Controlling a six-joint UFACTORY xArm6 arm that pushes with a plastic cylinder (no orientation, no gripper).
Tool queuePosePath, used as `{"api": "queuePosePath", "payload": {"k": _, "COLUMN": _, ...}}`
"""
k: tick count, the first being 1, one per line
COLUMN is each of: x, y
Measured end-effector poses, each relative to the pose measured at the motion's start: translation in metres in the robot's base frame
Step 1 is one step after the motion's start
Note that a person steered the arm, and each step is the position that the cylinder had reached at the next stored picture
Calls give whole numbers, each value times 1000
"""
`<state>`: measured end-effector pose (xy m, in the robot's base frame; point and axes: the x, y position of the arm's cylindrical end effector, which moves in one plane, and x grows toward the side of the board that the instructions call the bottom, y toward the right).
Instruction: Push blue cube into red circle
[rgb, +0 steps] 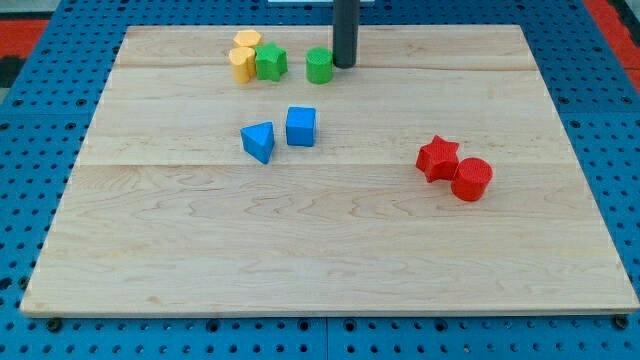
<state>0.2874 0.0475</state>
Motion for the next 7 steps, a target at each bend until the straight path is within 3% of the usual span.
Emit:
{"api": "queuePosePath", "payload": {"k": 1, "x": 26, "y": 17}}
{"api": "queuePosePath", "payload": {"k": 2, "x": -15, "y": -47}}
{"api": "queuePosePath", "payload": {"k": 3, "x": -11, "y": -43}}
{"api": "queuePosePath", "payload": {"k": 4, "x": 4, "y": -1}}
{"api": "queuePosePath", "payload": {"k": 5, "x": 4, "y": -10}}
{"api": "queuePosePath", "payload": {"k": 7, "x": 7, "y": -69}}
